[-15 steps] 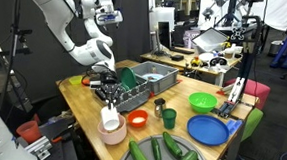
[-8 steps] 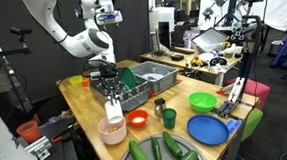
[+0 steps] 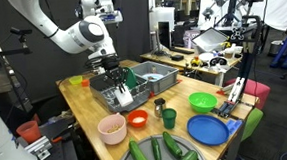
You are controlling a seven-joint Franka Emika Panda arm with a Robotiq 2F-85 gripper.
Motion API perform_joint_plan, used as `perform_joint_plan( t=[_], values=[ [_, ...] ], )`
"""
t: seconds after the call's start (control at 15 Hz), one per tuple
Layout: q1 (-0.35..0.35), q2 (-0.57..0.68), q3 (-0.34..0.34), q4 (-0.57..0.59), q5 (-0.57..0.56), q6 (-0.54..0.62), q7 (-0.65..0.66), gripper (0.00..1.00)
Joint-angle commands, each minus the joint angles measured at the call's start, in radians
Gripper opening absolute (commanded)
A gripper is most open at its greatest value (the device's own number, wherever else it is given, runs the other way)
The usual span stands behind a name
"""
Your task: Pour the things in the white mug into the pink bowl
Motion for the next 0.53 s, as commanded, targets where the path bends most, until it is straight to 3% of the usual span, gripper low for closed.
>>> perform_joint_plan(
  t=[0.0, 0.27, 0.47],
  values=[
    [-0.039, -0.035, -0.013, -0.061, 0.033, 0.233, -0.024, 0.02],
    [-0.055, -0.003, -0.058, -0.1, 0.103, 0.529, -0.061, 0.02],
    [-0.037, 0.055, -0.083, -0.136, 0.274, 0.717, -0.19, 0.02]
  ],
)
